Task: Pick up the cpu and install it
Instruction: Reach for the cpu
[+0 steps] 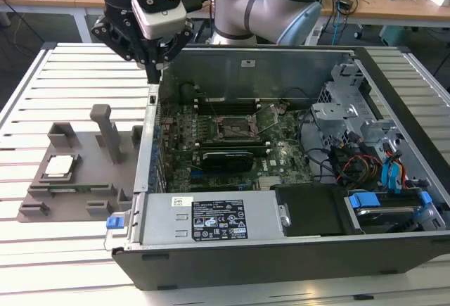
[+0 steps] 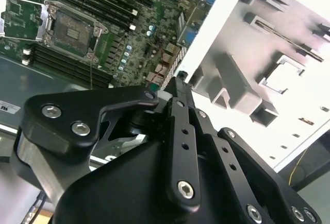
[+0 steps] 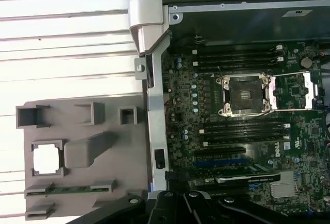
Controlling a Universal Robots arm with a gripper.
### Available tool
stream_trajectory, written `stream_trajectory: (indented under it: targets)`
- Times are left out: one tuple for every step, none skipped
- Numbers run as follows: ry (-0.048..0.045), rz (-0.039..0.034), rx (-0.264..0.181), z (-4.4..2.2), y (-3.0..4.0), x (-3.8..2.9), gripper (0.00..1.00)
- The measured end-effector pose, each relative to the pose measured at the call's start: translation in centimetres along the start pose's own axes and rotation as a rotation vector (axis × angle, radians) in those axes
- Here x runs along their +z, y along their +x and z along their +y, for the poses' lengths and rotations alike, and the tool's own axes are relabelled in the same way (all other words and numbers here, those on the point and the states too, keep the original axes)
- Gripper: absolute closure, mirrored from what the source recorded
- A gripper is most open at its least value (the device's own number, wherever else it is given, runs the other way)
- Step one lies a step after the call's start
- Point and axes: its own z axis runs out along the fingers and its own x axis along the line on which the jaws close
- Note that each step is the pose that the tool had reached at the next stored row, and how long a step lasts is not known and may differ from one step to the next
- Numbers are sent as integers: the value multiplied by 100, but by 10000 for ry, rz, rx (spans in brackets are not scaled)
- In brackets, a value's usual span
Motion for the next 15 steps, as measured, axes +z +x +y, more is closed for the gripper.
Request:
stream_trajectory:
  targets:
    - [0,0,0,-1,16,0,89]
    - [0,-1,0,-2,29,-1,89]
    - [0,0,-1,-5,71,-2,89]
    - [0,0,-1,-9,111,-3,89]
    - [0,0,-1,-9,124,-3,89]
    - [0,0,-1,-10,137,-4,89]
    - [0,0,-1,-12,157,-4,89]
    - [0,0,0,-13,172,-5,89]
    - [0,-1,0,-14,187,-5,89]
    - [0,0,0,-15,203,-5,89]
    - [0,0,-1,-18,238,-6,89]
    - [0,-1,-1,-20,263,-7,89]
    - [0,0,-1,-21,284,-7,89]
    - [0,-1,-2,-24,314,-8,89]
    - [-1,0,0,-27,356,-9,89]
